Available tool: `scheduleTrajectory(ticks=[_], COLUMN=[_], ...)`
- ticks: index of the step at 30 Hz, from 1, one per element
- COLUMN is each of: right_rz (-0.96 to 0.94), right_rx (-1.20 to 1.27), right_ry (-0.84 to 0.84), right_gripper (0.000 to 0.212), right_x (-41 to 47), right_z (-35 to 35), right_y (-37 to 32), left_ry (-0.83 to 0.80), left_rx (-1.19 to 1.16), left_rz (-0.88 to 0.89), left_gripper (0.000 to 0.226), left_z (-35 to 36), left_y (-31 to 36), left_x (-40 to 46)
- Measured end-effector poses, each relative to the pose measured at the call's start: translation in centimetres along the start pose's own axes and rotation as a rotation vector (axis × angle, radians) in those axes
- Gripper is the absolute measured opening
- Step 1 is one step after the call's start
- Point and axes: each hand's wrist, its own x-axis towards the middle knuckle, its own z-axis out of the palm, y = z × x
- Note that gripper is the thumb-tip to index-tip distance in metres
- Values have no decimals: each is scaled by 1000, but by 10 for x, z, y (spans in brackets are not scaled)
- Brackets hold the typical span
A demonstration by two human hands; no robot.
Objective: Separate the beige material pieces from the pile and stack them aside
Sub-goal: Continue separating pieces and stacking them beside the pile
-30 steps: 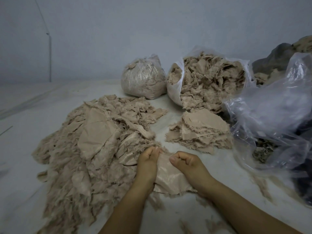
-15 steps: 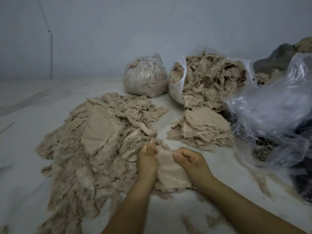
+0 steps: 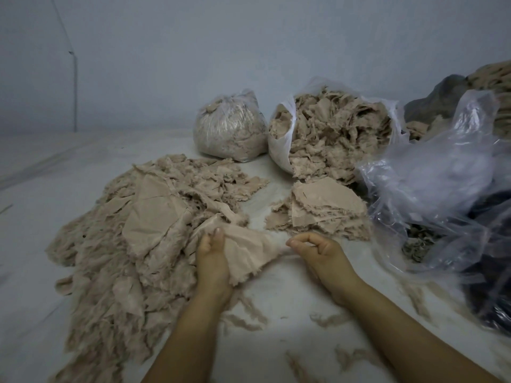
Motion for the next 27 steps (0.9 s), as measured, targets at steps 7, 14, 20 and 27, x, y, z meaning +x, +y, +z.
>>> scheduleTrajectory(ticks=[7,14,20,27], right_rz=[-9,-19,-202,-246], right_rx=[-52,-96,-828,-1244], right_ry=[-165,89,370,165], right_gripper=[44,27,24,32], right_x=[-6,2,5,-17], right_z=[14,-6,-20,13], right_y=[4,0,4,22], left_ry=[-427,-325,-492,-741], left_rx=[139,356,1307,1410], left_rz=[-71,227,701,658], left_gripper=[25,16,15,26], left_z=[2,1,-33,-67], left_y=[-1,9,32,35], left_x=[-24,-30,-8,-11])
